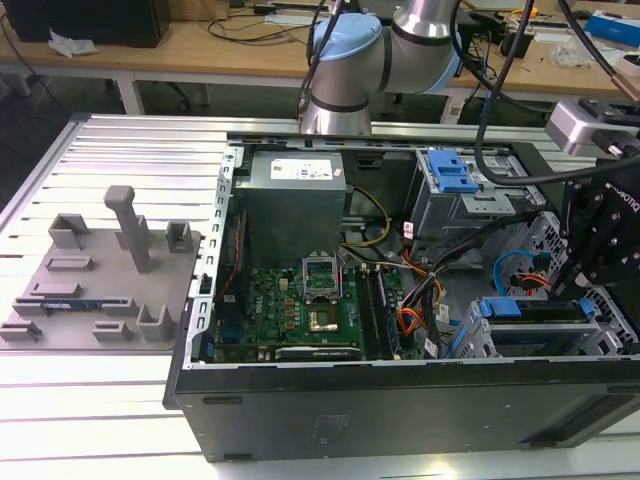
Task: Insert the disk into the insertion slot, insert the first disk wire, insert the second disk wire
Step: 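Insert the first disk wire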
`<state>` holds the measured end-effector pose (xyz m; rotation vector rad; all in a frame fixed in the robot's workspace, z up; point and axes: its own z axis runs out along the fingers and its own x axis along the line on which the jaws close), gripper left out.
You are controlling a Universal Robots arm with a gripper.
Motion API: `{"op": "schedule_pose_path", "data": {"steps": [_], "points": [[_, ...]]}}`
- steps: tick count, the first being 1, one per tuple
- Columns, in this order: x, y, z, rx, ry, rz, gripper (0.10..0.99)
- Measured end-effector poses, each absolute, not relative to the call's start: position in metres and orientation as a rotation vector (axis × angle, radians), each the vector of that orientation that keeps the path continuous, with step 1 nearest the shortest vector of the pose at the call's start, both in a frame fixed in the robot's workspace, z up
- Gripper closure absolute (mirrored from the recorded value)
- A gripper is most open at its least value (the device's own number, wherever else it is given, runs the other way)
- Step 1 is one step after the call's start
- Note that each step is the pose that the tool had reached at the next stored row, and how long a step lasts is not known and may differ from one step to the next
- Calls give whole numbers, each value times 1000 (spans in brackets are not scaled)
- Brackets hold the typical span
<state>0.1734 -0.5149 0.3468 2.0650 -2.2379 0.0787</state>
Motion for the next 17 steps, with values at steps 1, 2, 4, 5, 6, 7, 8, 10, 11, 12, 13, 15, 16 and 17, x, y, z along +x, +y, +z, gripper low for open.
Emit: {"op": "schedule_pose_path", "data": {"steps": [1, 2, 4, 5, 6, 7, 8, 10, 11, 12, 13, 15, 16, 17], "points": [[173, -515, 347, 2067, -2236, 79, 922], [173, -515, 346, 2071, -2233, 79, 922], [173, -515, 345, 2075, -2229, 79, 922], [173, -515, 345, 2076, -2228, 79, 922], [173, -515, 344, 2077, -2227, 80, 922], [173, -515, 344, 2078, -2227, 80, 922], [173, -515, 343, 2078, -2226, 79, 922], [173, -515, 342, 2080, -2225, 80, 922], [173, -515, 341, 2081, -2224, 80, 922], [173, -515, 340, 2082, -2222, 81, 922], [173, -515, 339, 2084, -2221, 81, 922], [173, -515, 338, 2087, -2219, 79, 922], [173, -515, 338, 2089, -2216, 81, 922], [173, -515, 337, 2091, -2214, 81, 922]]}}
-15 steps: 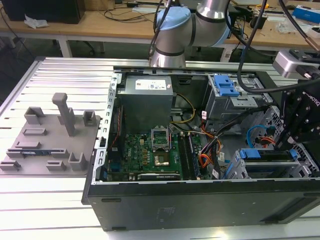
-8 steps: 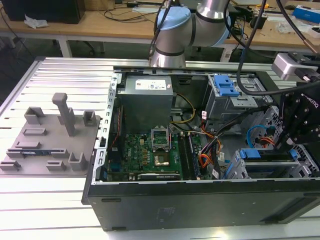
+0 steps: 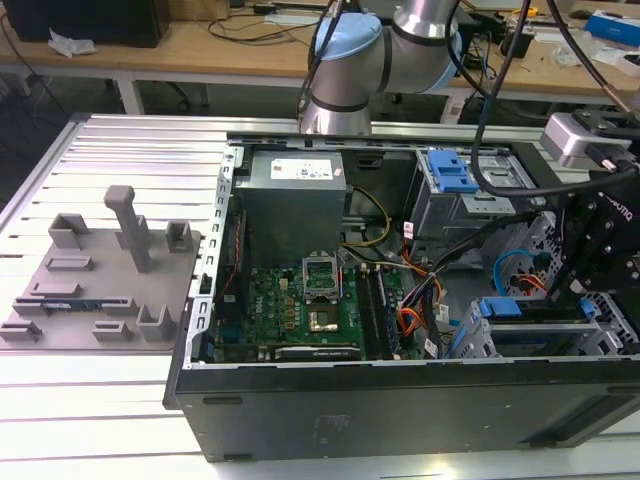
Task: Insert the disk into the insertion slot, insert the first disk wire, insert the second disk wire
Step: 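Insert the first disk wire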
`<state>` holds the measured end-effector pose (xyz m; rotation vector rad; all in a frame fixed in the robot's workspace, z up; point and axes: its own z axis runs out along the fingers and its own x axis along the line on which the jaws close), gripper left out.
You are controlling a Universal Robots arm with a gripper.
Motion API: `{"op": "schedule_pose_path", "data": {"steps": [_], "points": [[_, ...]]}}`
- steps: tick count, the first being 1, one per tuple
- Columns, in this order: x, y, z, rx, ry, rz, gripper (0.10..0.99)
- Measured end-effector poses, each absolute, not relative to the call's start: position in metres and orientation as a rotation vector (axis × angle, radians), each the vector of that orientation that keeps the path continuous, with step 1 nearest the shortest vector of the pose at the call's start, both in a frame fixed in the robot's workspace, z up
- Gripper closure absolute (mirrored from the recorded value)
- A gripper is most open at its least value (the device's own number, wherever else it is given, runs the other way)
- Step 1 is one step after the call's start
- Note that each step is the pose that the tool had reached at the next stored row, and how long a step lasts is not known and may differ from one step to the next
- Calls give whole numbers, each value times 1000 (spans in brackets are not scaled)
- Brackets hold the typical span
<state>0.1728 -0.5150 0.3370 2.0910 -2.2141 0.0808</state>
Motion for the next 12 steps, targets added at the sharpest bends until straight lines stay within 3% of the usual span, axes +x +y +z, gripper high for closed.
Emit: {"op": "schedule_pose_path", "data": {"steps": [4, 5, 8, 12], "points": [[171, -515, 332, 2104, -2203, 80, 910], [170, -515, 333, 2105, -2202, 81, 788], [170, -514, 343, 2105, -2201, 82, 663], [170, -508, 366, 2100, -2197, 91, 663]]}}
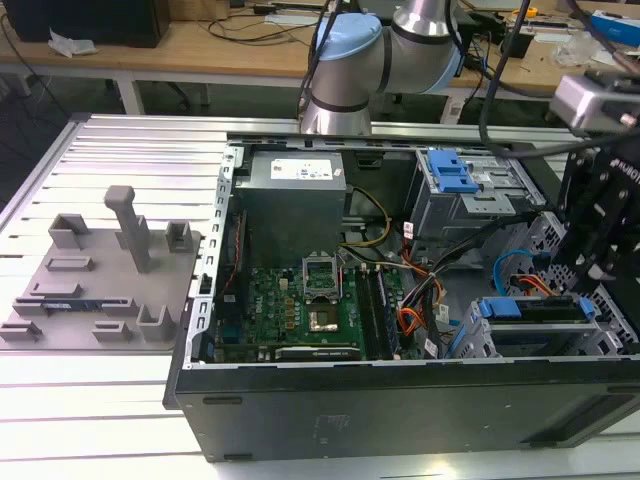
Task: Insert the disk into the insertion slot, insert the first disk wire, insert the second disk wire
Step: 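Insert the first disk wire, then insert the second disk wire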
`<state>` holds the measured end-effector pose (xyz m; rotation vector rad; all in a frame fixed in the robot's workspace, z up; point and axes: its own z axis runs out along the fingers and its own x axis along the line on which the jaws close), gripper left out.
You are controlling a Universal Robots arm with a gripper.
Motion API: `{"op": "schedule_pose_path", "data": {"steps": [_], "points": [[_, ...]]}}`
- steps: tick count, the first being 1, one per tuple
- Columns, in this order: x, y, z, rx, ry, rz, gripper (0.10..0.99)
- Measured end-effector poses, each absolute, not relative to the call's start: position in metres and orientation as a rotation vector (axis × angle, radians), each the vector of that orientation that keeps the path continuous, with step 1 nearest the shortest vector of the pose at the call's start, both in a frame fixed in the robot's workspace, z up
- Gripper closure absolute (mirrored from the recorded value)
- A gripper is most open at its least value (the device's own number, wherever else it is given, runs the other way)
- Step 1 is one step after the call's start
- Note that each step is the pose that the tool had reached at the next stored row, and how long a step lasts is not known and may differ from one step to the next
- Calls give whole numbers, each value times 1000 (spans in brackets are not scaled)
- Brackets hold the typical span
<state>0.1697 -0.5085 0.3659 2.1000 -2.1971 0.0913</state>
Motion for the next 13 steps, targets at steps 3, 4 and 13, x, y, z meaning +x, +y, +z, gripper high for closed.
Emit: {"op": "schedule_pose_path", "data": {"steps": [3, 4, 13], "points": [[170, -506, 373, 2096, -2193, 99, 663], [170, -506, 373, 2096, -2193, 100, 663], [170, -506, 373, 2095, -2193, 101, 663]]}}
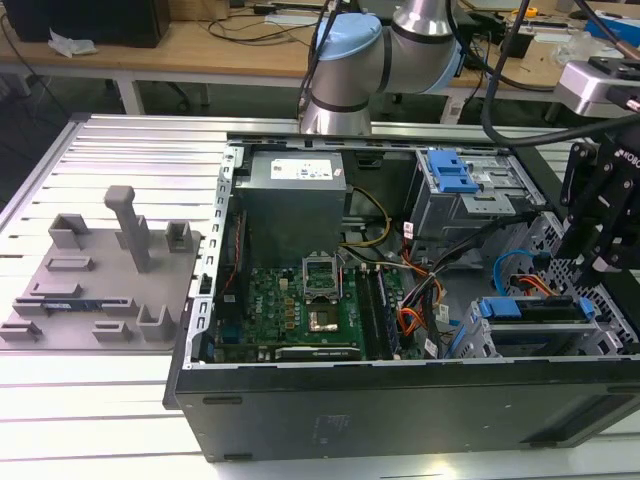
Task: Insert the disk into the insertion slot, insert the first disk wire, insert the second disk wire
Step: 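Insert the second disk wire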
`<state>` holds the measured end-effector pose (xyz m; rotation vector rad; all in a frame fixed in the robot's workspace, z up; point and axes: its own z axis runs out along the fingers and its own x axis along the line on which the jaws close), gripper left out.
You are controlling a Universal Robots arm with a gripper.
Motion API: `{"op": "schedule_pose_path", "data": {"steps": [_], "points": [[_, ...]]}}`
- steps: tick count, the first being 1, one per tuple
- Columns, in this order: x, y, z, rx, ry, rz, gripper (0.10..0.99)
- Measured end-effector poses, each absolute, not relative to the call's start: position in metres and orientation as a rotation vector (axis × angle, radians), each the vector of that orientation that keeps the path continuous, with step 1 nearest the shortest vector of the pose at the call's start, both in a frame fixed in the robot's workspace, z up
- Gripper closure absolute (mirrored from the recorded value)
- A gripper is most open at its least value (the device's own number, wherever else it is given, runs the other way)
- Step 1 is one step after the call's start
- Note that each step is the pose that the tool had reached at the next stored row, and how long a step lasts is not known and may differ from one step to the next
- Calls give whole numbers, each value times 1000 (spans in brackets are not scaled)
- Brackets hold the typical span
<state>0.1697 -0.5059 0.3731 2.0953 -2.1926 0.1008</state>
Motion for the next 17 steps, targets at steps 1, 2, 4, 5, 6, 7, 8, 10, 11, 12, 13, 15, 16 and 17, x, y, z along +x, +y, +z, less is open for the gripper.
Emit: {"op": "schedule_pose_path", "data": {"steps": [1, 2, 4, 5, 6, 7, 8, 10, 11, 12, 13, 15, 16, 17], "points": [[170, -506, 373, 2095, -2193, 101, 663], [170, -506, 373, 2095, -2193, 101, 663], [170, -506, 373, 2095, -2192, 101, 663], [170, -506, 373, 2095, -2192, 101, 663], [170, -506, 373, 2095, -2192, 101, 663], [170, -506, 373, 2095, -2192, 101, 663], [170, -505, 373, 2095, -2192, 101, 663], [170, -499, 373, 2094, -2190, 104, 663], [170, -494, 373, 2092, -2189, 108, 663], [170, -490, 373, 2088, -2186, 114, 663], [169, -483, 373, 2072, -2170, 146, 663], [165, -480, 373, 2046, -2143, 198, 663], [164, -480, 373, 2042, -2140, 209, 663], [163, -479, 373, 2038, -2137, 221, 663]]}}
